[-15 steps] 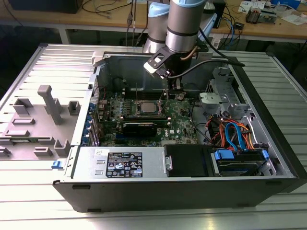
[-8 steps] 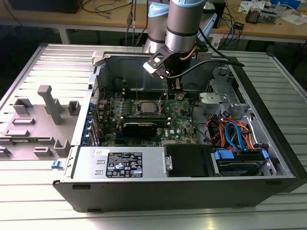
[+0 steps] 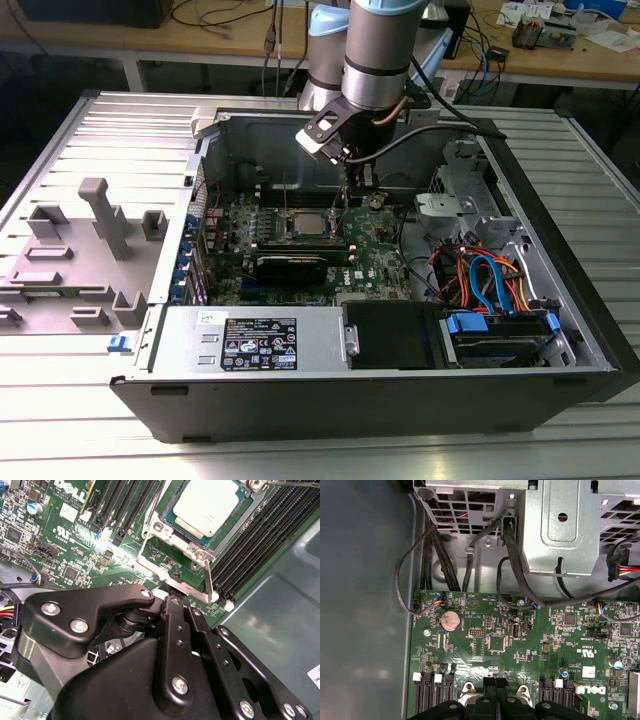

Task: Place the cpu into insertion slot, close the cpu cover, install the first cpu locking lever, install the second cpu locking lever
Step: 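Close the cpu cover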

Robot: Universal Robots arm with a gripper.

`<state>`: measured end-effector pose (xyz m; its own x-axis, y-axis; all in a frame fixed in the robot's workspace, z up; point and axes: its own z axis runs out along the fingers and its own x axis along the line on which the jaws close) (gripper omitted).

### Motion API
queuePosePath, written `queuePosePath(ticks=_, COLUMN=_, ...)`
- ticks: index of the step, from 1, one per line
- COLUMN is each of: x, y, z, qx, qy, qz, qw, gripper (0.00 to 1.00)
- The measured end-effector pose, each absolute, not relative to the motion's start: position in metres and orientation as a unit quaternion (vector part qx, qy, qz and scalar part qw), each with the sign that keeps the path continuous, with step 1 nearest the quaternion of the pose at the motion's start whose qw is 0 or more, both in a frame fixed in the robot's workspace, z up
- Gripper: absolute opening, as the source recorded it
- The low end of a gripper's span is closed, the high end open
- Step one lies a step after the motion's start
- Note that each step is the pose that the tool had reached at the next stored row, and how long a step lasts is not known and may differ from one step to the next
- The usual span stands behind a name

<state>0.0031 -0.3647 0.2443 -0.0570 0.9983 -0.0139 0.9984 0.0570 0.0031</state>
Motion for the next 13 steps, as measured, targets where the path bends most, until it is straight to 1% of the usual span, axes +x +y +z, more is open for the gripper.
queuePosePath(ticks=13, x=0.0001, y=-0.3647, z=0.2443, qx=0.687, qy=0.727, qz=-0.004, qw=0.006, gripper=0.11)
